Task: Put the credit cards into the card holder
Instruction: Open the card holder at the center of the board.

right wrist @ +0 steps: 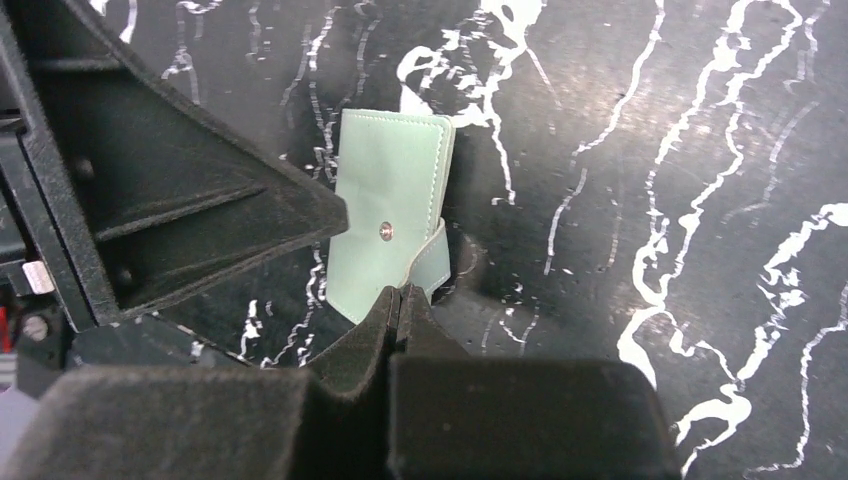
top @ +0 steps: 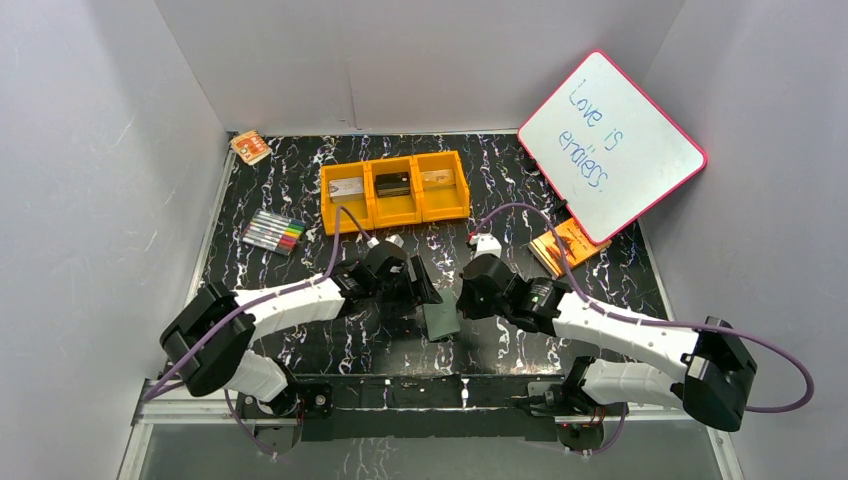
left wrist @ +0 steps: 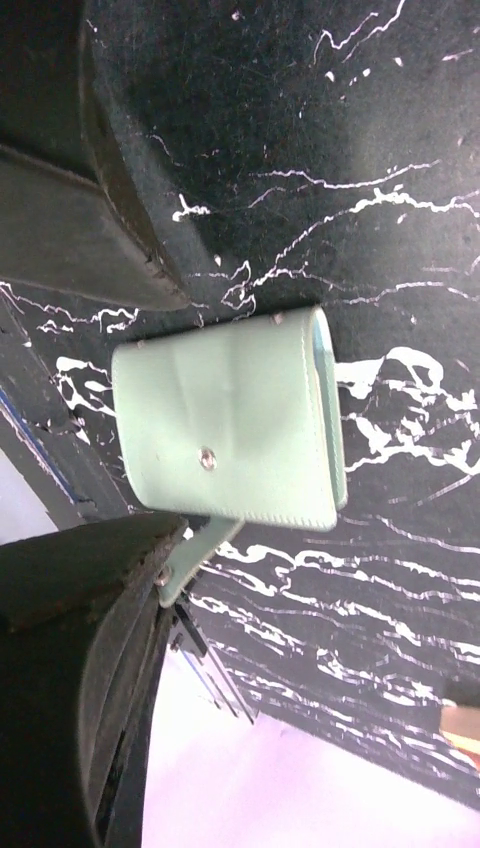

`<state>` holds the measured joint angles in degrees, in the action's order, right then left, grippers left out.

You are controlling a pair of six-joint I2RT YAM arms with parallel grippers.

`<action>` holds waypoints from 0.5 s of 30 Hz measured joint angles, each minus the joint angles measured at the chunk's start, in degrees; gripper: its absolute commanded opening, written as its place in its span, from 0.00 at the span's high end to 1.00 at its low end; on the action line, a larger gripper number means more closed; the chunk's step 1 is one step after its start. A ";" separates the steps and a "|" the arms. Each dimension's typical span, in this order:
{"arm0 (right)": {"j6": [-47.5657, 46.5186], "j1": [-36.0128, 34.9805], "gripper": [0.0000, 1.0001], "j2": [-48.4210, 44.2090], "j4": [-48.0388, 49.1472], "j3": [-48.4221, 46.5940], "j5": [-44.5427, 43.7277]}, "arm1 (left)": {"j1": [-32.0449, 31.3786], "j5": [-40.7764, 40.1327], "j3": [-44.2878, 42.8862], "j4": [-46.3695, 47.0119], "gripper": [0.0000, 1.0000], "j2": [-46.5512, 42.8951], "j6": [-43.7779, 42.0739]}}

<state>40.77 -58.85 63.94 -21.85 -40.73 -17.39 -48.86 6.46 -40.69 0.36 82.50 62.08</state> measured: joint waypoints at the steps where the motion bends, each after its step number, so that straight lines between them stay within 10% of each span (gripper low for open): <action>1: -0.24 0.00 1.00 -0.24 0.81 0.15 0.81 | 0.00 0.02 0.00 -0.02 0.25 -0.68 -0.02; 15: -1.18 0.00 1.00 -3.48 7.54 1.66 6.23 | 0.02 0.44 -0.79 1.29 0.22 -1.03 -0.55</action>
<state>39.59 -58.85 60.47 -14.31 -39.07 -11.16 -48.84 6.90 -41.47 1.65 81.47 61.54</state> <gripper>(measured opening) 0.018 0.775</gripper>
